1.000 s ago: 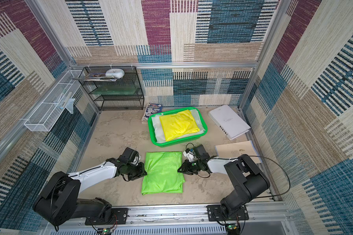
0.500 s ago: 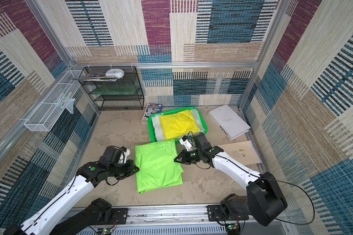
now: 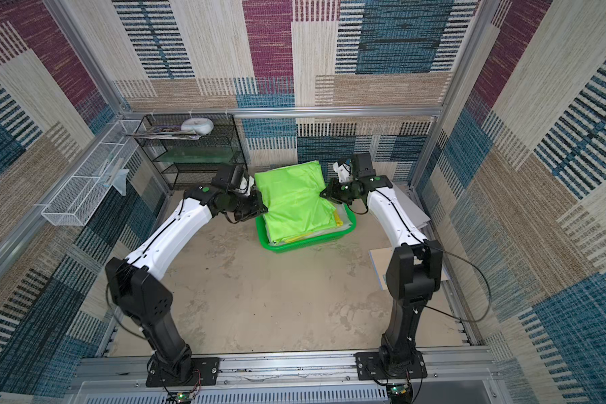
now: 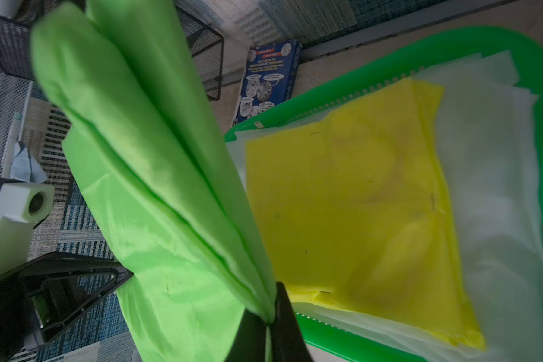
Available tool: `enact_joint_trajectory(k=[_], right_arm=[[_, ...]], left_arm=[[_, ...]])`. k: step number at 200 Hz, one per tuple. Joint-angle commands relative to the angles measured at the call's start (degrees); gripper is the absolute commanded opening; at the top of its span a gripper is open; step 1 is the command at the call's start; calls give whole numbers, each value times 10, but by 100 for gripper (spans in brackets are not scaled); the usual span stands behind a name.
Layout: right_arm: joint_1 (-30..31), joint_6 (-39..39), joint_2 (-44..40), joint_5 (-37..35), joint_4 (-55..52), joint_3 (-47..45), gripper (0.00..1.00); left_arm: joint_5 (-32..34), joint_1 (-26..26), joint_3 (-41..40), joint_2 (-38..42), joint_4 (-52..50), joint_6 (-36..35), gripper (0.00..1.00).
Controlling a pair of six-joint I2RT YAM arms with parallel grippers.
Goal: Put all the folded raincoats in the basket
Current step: Pick up the raincoat from the center of the board, then place the raincoat in the basket.
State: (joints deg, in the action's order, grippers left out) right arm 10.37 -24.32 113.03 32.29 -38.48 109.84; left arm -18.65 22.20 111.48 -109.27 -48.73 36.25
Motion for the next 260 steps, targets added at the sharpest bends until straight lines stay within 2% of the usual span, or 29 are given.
enact_joint_trajectory(k=[1, 19, 43, 82, 107, 119, 132, 139, 149, 163, 192, 234, 248, 260], right_arm=[[-25, 11, 82, 41, -79, 93, 0], [-39, -1, 139, 70, -84, 147, 0], [-52, -12, 191, 69, -83, 191, 0], [-53, 1, 215, 71, -92, 182, 1], [-52, 0, 193, 72, -63, 122, 7], [-53, -5, 183, 72, -39, 94, 19], [-53, -5, 182, 68, -37, 91, 27], [-53, -5, 183, 67, -39, 95, 35], [-53, -4, 181, 64, -45, 105, 47], [-53, -4, 171, 55, -50, 113, 55], [-58, 17, 132, 26, -59, 120, 59], [-72, 56, 92, -169, -81, 81, 63], [-73, 72, 102, -205, -96, 82, 61], [-73, 80, 111, -202, -100, 82, 58]], left_arm=[[-32, -6, 129, -108, -96, -16, 0], [-55, -6, 182, -172, -107, -11, 0], [-53, -6, 197, -214, -106, -9, 0], [-44, -8, 181, -233, -106, -22, 0], [-41, -14, 176, -234, -106, -22, 23], [-35, -16, 176, -235, -106, -21, 38], [-32, -17, 178, -235, -106, -20, 53], [-30, -18, 178, -233, -106, -19, 59], [-26, -19, 176, -226, -106, -19, 61], [-21, -20, 167, -206, -107, -20, 62], [2, -20, 122, -137, -107, -32, 63], [46, -26, -37, 12, -84, -36, 62], [39, -32, -98, 63, -68, -37, 63], [35, -36, -146, 101, -62, -39, 62]])
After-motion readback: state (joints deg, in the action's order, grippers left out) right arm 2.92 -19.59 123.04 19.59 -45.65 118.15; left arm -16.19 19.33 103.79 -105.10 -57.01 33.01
